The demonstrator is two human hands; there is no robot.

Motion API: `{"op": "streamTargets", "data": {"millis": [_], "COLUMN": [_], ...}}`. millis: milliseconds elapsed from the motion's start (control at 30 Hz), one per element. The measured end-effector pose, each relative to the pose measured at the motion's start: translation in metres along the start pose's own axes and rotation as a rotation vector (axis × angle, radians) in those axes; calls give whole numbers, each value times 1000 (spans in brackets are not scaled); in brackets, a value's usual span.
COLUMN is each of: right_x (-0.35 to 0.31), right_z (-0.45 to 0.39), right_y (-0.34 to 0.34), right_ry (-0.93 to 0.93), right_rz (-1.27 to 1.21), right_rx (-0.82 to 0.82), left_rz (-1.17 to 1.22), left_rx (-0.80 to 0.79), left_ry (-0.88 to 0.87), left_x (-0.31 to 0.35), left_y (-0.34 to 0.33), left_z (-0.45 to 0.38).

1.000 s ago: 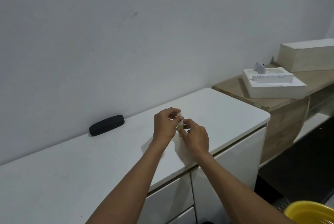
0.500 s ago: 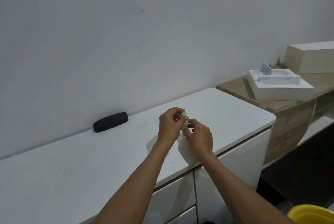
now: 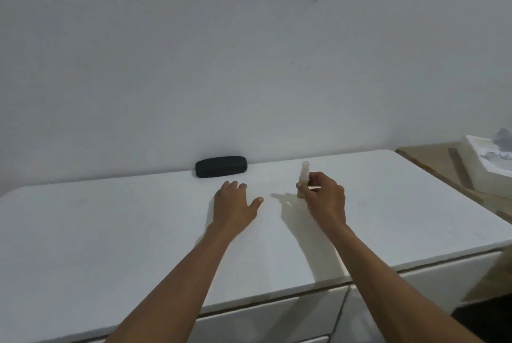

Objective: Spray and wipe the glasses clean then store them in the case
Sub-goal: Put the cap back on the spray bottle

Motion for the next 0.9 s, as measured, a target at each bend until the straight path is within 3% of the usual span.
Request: {"op": "streamTargets", "data": {"millis": [333,900], "right_x": [-16,-10], "right_z": [-71,-114], "right_y": [-87,-139], "right_ry": [2,-13], "right_rz": [2,95], "right_rx": [-59,-67], "left_rz": [-151,-189], "left_rx": [-104,-110], "left_ry": [54,50], "left_x": [-35,-39], "left_y": [-11,-22], "left_z": [-25,-34]}}
Point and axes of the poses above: each hand's wrist, its own z-axis away from the middle knuckle, its own y-axis out of the back of the hand, x = y × z, the point moved 8 cm from there along -z, towards the middle knuckle, and after that the axes turned 1 degree about -y, right-handed, at the moved point
